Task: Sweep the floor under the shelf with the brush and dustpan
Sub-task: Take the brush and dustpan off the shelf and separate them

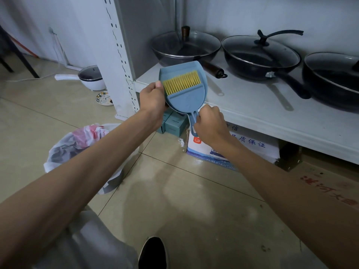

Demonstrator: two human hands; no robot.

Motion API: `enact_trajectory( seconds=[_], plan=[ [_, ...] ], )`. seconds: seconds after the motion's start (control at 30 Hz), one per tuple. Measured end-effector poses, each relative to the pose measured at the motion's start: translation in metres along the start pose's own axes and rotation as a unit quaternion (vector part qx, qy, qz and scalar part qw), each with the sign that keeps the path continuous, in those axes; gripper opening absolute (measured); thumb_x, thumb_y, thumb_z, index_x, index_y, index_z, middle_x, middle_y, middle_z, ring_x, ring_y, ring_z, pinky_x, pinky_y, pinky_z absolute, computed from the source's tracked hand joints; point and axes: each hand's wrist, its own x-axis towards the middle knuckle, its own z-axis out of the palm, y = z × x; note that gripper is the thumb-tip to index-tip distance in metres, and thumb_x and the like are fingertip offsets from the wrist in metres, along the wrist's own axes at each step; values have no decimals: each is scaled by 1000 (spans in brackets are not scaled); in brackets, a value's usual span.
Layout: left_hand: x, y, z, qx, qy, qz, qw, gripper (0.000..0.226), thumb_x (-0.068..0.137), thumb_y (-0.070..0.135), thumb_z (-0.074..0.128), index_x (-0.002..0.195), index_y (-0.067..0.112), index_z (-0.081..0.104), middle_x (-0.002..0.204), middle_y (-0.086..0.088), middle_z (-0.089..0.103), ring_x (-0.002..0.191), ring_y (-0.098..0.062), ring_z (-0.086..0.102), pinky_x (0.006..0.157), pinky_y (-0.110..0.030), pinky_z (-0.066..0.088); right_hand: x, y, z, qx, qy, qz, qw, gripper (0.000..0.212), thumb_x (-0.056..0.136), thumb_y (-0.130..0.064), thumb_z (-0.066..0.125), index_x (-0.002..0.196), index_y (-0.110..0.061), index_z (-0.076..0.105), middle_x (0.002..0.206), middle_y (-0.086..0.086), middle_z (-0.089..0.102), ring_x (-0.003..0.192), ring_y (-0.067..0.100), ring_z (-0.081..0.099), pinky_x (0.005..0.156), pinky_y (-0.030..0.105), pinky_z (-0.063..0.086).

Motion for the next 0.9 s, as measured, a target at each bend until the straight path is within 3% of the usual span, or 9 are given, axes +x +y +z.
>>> enact_trajectory(
  seconds=[0.23, 0.37, 0.5, 0.63, 0.77, 0.83, 0.9],
  plan=[
    [1, 0, -1, -8, 22, -9, 1000, 35, 107, 26, 32, 112, 9, 62, 106, -11, 70, 101, -25, 69, 86, -46, 58, 7, 7, 3, 6, 29, 11, 1000, 6, 88, -7, 53, 87, -1, 55, 85, 10, 44, 79, 33, 49, 63, 34, 34],
    [15, -5, -6, -23, 52, -25, 998, 32, 106, 24, 36, 95, 9, 62, 99, -12, 69, 101, -29, 68, 88, -50, 56, 19, 11, 7, -1, 49, 12, 999, 10, 88, -10, 54, 80, -4, 52, 84, 11, 46, 77, 32, 46, 63, 34, 32],
    [18, 1, 0, -74, 59, -63, 994, 27, 105, 20, 41, 85, 10, 56, 88, -11, 66, 88, -29, 67, 90, -52, 55, 29, 24, 1, 5, 71, 25, 997, 15, 85, -6, 52, 71, -6, 49, 75, 12, 45, 66, 29, 43, 46, 28, 21],
    [59, 12, 5, -114, 92, -84, 986, 14, 99, 15, 49, 106, 6, 59, 88, -12, 70, 81, -28, 69, 88, -54, 55, 69, 30, 8, 51, 84, 12, 995, 20, 87, -9, 53, 67, -5, 52, 72, 13, 48, 60, 27, 43, 44, 26, 21],
    [97, 7, -3, -156, 92, -106, 978, 29, 91, 12, 50, 118, 9, 63, 107, -15, 72, 92, -35, 71, 76, -63, 55, 75, 32, 2, 61, 96, 18, 993, 19, 85, -6, 51, 66, -4, 49, 74, 12, 46, 62, 28, 42, 45, 26, 20],
    [139, -9, -10, -177, 102, -130, 970, 34, 90, 11, 48, 120, 11, 63, 109, -15, 72, 94, -37, 71, 80, -66, 52, 75, 31, -3, 62, 105, 22, 992, 22, 86, -4, 52, 65, -4, 47, 76, 12, 46, 63, 28, 44, 44, 25, 20],
    [128, -4, -8, -205, 96, -151, 962, 36, 92, 10, 47, 124, 10, 62, 111, -12, 72, 99, -36, 69, 84, -58, 53, 73, 32, -5, 54, 109, 27, 992, 27, 87, -3, 54, 62, -6, 44, 77, 11, 45, 59, 23, 42, 44, 24, 20]
  ],
)
